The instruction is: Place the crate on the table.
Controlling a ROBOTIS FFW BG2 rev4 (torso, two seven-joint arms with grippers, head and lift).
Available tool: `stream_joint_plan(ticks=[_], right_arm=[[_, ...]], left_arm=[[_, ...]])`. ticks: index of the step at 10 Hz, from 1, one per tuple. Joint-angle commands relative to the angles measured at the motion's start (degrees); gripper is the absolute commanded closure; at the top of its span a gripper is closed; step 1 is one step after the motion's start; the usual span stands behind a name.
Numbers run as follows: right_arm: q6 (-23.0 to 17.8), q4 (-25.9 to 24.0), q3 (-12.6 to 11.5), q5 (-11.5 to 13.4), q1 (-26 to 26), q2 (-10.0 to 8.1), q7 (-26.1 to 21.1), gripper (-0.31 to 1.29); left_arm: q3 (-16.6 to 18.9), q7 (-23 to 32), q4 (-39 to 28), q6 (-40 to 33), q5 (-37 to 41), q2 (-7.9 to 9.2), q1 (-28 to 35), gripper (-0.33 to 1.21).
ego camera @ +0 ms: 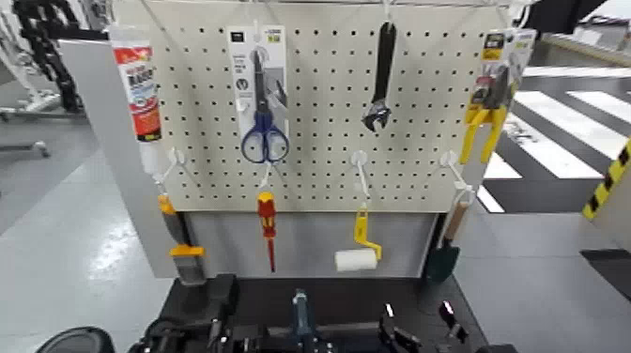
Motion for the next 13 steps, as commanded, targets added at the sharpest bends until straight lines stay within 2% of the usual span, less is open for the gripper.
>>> stream_joint_plan(ticks=[1, 4, 7, 13], right_arm=[[-0.05, 0.08, 0.06, 0.00, -0.05, 0.01, 0.00, 0.15], [-0.14, 0.08, 0.14, 0.00, -0.05, 0.09, 0.00, 0.15], [-0.23, 0.17, 0.14, 0.00, -0.05, 0.18, 0.00, 0.15], [-0.40, 0.44, 0.50, -0.09, -0.22, 0.27, 0.00, 0.15]], left_arm=[[0.67, -0.01, 0.79, -0.05, -1.58, -0.01, -1.58, 1.07], [1.46, -0.19, 2.81, -0.13, -3.86, -0.09, -3.69, 1.07], [0.58, -2.56, 5.01, -0.57, -6.06, -0.27, -6.06, 1.07], [-3.55, -12.49, 10.46, -2.33, -15.55, 0.35, -12.30, 1.07]])
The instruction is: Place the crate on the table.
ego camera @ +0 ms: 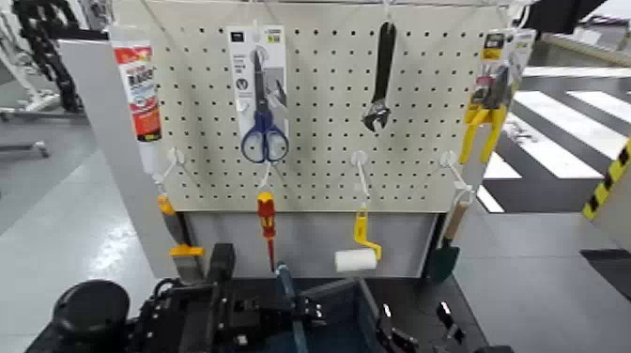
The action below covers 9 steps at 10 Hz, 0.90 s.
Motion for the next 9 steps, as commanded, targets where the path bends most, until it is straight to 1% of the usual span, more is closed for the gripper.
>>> stream_joint_plan(ticks=[1, 3, 4, 6, 7, 9], right_arm=[[-0.03, 0.02, 0.27, 0.00, -0.06, 0.01, 0.00, 0.15], [-0.21, 0.20, 0.36, -0.09, -0.33, -0.08, 0.00, 0.15], [-0.30, 0.29, 0.44, -0.18, -0.33, -0.08, 0.00, 0.15], [-0.38, 0.46, 0.62, -0.35, -0.59, -0.25, 0.00, 0.15], [-0.65, 0.64, 0.80, -0.44, -0.77, -0.34, 0.00, 0.15], [-0.82, 0.81, 1.06, -0.70, -1.03, -0.52, 0.00, 0.15]], left_arm=[[-2.31, -5.55, 2.36, -1.19, -5.57, 0.15, -2.99, 1.07], [-5.65, -9.59, 3.86, -1.72, -6.71, 0.24, -4.93, 1.07], [-6.44, -10.29, 4.12, -1.81, -6.88, 0.24, -5.45, 1.07], [-6.70, -10.73, 5.09, -2.16, -8.20, 0.42, -6.24, 1.07], [-7.58, -12.93, 5.79, -2.86, -9.87, 0.24, -7.03, 1.07], [-10.48, -18.64, 7.37, -4.44, -14.18, -0.11, -8.88, 1.07]])
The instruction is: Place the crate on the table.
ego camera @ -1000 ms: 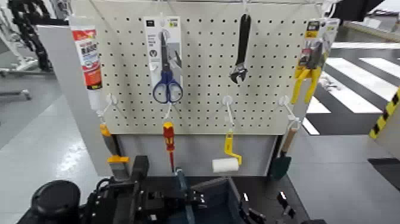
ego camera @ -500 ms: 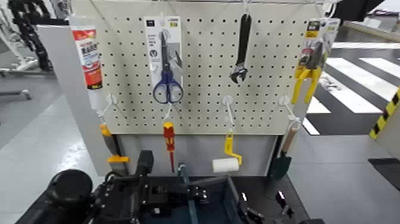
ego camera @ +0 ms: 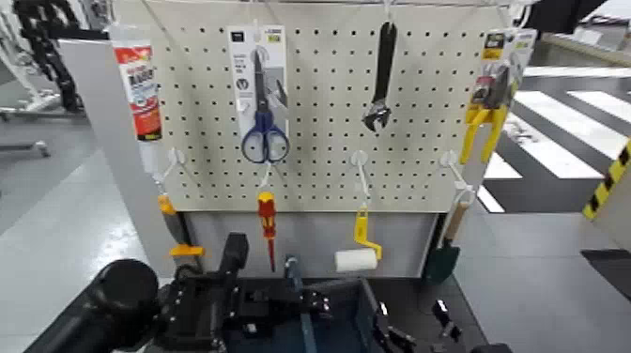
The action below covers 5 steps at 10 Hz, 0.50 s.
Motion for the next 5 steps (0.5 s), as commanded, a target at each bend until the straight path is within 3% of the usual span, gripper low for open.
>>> stream_joint_plan(ticks=[1, 5], right_arm=[[-0.13, 0.22, 0.25, -0.17, -0.31, -0.16, -0.03, 0.15], [-0.31, 0.30, 0.25, -0.26, -0.31, -0.24, -0.03, 0.15]], left_arm=[[-2.90, -4.70, 2.22, -1.83, -4.49, -0.34, -1.90, 1.07], [-3.34, -5.84, 3.46, -3.14, -5.02, -0.78, -1.90, 1.06]])
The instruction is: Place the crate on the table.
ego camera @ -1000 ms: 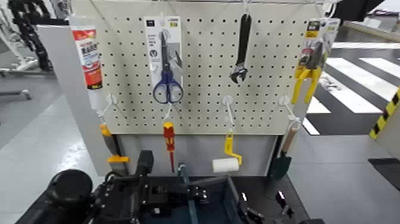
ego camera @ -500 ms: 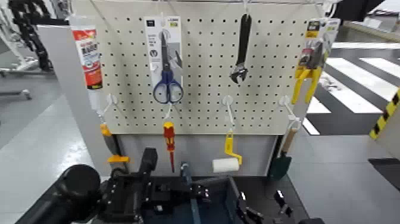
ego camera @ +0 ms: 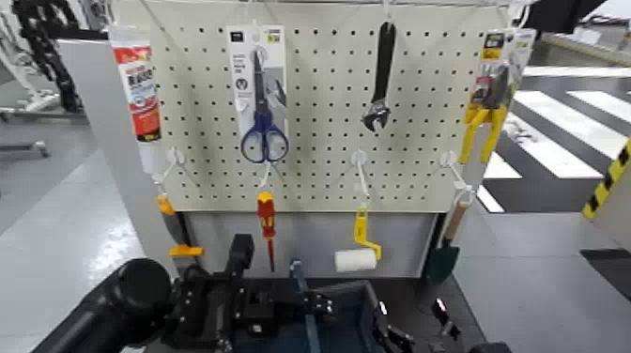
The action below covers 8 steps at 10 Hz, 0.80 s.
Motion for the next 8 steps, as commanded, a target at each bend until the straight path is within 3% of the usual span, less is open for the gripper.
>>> stream_joint_plan(ticks=[1, 5, 8], right_arm=[[-0.17, 0.00, -0.07, 0.00, 0.06, 0.00, -0.01, 0.15], [-0.26, 0.00, -0.16, -0.09, 0.23, 0.08, -0.01, 0.15], [-0.17, -0.08, -0.25, -0.09, 0.41, 0.08, -0.10, 0.15]], left_arm=[[-0.14, -0.44, 1.11, -1.04, -0.05, -0.14, 0.17, 1.00], [0.04, -0.70, 1.19, -2.98, -0.14, -0.32, 0.43, 0.43], [3.12, 0.18, -2.15, -5.79, -4.36, -0.67, 2.19, 0.36]])
